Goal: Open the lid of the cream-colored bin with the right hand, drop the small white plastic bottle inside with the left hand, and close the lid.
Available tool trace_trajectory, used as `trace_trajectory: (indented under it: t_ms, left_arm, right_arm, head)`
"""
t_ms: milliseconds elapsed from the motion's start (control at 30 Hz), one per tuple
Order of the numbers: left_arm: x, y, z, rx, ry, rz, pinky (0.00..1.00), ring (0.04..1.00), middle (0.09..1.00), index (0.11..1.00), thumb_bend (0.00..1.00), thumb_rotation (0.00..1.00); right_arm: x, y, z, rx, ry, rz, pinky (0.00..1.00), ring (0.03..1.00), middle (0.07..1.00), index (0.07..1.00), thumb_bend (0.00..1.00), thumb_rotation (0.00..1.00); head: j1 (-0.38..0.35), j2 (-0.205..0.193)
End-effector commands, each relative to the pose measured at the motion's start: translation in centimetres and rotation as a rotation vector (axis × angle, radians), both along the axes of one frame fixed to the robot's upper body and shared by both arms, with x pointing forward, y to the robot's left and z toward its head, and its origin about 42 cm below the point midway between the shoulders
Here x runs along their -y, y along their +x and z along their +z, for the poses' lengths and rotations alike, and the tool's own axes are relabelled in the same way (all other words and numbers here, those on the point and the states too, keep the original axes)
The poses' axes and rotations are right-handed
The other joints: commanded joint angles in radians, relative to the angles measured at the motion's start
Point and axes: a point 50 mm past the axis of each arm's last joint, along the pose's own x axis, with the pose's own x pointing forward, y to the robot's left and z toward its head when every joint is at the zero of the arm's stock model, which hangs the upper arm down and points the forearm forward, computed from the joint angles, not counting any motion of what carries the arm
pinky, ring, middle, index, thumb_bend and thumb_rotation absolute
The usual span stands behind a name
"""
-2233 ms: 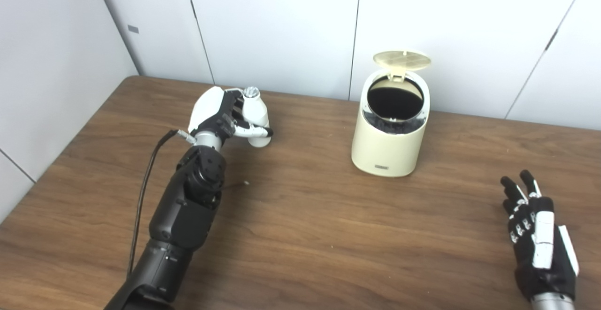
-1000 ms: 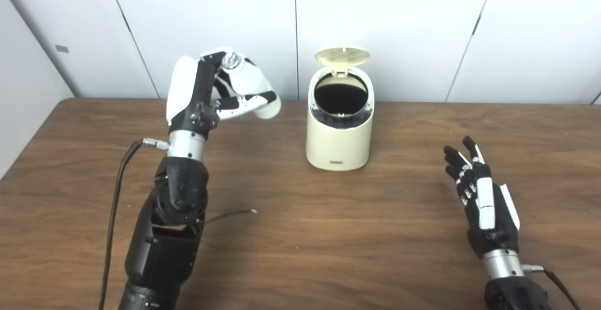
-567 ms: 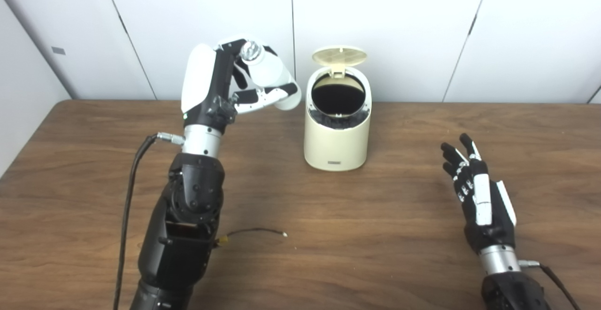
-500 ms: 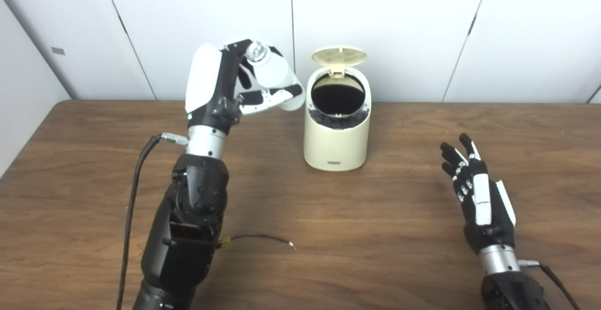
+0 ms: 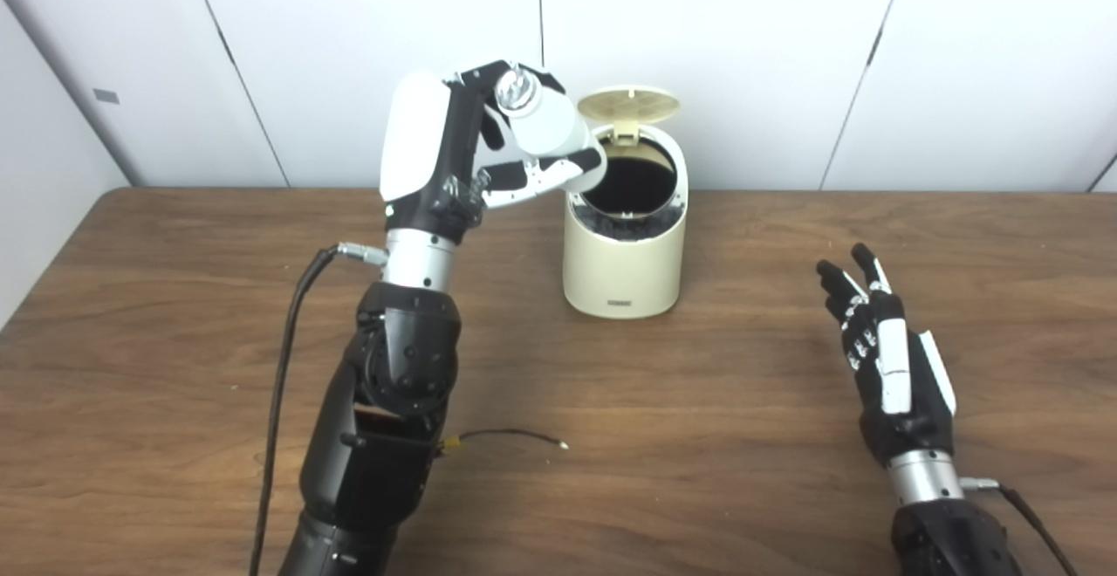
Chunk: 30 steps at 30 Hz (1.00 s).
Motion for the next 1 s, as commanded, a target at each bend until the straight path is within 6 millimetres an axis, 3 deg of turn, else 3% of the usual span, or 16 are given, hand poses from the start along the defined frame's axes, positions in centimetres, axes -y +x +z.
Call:
trace_trajectory:
  t_ms: [0,400,967]
  left_arm:
    - [0.7,0.7,2.4,0.126,0.003,-0.014,0.29,0.417,0.519,0.527,0.47,0.00]
    - [1.6,2.9,0.1,0.144,0.061,-0.017,0.36,0.416,0.513,0.488,0.47,0.00]
    - [2.4,4.5,-1.9,0.163,0.061,-0.027,0.35,0.427,0.509,0.478,0.48,0.00]
  right_arm:
    - [-0.7,-0.9,-2.0,-0.048,0.025,0.005,0.98,0.930,0.890,0.985,0.59,1.00]
    - [-1.4,-1.0,-1.8,-0.047,-0.004,0.003,0.98,0.935,0.890,0.986,0.61,1.00]
    - [-2.5,-0.7,-1.6,-0.045,-0.029,0.028,0.97,0.944,0.891,0.962,0.61,1.00]
  head:
    - [-0.003,0.003]
    - [-0.017,0.006]
    - [-0.027,0.005]
